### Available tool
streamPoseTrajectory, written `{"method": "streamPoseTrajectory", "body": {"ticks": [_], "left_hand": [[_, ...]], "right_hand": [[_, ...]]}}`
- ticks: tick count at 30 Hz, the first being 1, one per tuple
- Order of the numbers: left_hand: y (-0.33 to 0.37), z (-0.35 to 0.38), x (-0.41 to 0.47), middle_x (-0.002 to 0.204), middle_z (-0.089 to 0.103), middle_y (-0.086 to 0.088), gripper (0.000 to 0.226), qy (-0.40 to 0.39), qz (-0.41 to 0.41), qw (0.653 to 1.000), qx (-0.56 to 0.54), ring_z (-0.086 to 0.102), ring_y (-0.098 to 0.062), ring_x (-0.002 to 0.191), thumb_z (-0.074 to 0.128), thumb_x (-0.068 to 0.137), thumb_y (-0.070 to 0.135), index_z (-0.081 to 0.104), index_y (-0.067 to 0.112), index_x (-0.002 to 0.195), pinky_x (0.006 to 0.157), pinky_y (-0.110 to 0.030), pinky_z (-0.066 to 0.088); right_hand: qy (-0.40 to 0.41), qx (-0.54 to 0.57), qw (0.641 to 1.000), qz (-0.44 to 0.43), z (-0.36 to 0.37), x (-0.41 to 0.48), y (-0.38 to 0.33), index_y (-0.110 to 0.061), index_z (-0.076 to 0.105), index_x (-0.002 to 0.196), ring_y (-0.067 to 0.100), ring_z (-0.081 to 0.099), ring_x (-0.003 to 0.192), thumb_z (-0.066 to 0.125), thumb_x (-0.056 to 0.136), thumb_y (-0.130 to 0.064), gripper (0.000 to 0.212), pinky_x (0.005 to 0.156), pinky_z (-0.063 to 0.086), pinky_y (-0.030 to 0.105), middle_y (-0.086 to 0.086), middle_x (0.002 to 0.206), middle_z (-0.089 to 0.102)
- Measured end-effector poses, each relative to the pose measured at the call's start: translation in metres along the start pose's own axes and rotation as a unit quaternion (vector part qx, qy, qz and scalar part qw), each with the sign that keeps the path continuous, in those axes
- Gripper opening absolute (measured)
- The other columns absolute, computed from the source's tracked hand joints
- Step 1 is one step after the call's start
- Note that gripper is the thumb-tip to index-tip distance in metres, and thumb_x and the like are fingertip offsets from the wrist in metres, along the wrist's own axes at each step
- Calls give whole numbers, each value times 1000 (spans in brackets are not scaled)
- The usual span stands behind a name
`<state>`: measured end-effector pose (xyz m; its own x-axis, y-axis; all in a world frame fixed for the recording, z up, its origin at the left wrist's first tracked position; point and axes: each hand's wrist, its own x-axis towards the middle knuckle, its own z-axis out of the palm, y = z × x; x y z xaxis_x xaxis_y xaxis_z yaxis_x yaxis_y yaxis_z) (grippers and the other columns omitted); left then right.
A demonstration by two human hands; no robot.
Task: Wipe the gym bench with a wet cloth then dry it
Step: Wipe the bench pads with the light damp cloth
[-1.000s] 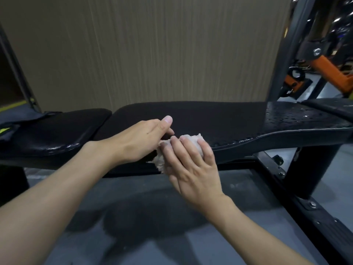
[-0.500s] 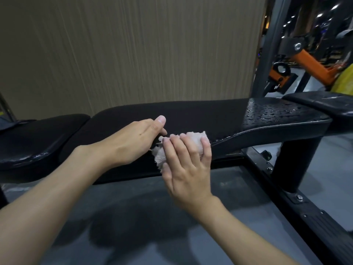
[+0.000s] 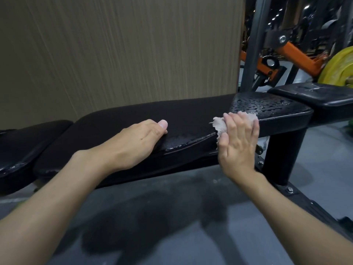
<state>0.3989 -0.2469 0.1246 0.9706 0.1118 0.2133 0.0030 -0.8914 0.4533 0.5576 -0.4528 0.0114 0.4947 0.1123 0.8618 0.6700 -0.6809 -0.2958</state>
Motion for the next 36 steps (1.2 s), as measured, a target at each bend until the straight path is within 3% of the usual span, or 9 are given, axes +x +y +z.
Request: {"method": "streamPoseTrajectory", "body": {"ticks": [3,10,16,19,22,27,30,34,36], "left_hand": [[10,7,7,121,56,26,83,-4,2,1000,-6,50,-6,123,9,78,85,62,38,121,110,-38,34],[49,21,40,111,64,15,67,-35,21,999,15,58,-2,107,15,91,72,65,33,114,102,-36,42],[86,41,83,114,62,0,74,-86,82,989,88,59,-17,106,20,94,67,61,8,112,99,-44,44],[98,56,114,123,58,8,39,-99,129,980,115,55,-12,112,36,102,43,63,21,120,102,-34,41],[107,67,152,141,48,8,36,-143,160,971,101,46,-11,129,43,102,30,53,31,136,107,-23,31],[120,76,211,164,9,-14,62,-300,76,940,142,1,-30,152,52,96,47,21,53,148,122,-46,9],[129,75,229,164,-3,-13,76,-351,20,922,160,-2,-46,148,60,88,55,12,60,146,121,-53,7],[149,69,240,164,-9,-9,95,-371,-43,917,140,-5,-54,144,75,77,55,10,62,146,118,-62,10],[158,69,245,164,-15,-8,102,-381,-75,913,126,-12,-54,143,79,76,48,6,63,145,116,-65,11]], "right_hand": [[24,54,998,26,4,-7,-30,-3,48,138,31,30,144,30,94,-22,51,118,8,62,11,143,50],[-19,26,991,-133,0,-8,-10,-11,50,142,29,37,141,33,100,-32,50,118,18,58,9,145,51],[-32,-61,997,-29,-9,11,66,-13,42,146,28,27,146,25,103,-35,52,121,11,54,9,149,45],[-13,-74,995,61,-18,21,87,-11,40,147,27,22,148,27,101,-31,52,121,8,54,10,151,41],[-24,-81,990,116,-27,29,77,-5,40,147,30,19,150,26,101,-32,55,120,9,57,13,153,39],[-114,-116,963,217,-44,49,83,-5,27,153,26,7,153,18,101,-37,62,123,4,50,12,163,21],[-171,-101,917,345,-57,87,111,0,21,154,29,2,152,24,103,-31,60,123,3,45,17,164,12],[-271,-139,859,411,-69,114,117,-7,9,157,32,-6,152,27,103,-35,63,122,0,47,20,164,-3],[-265,-150,838,454,-72,117,111,-13,12,157,37,4,150,33,102,-36,63,120,11,51,25,162,2]]}}
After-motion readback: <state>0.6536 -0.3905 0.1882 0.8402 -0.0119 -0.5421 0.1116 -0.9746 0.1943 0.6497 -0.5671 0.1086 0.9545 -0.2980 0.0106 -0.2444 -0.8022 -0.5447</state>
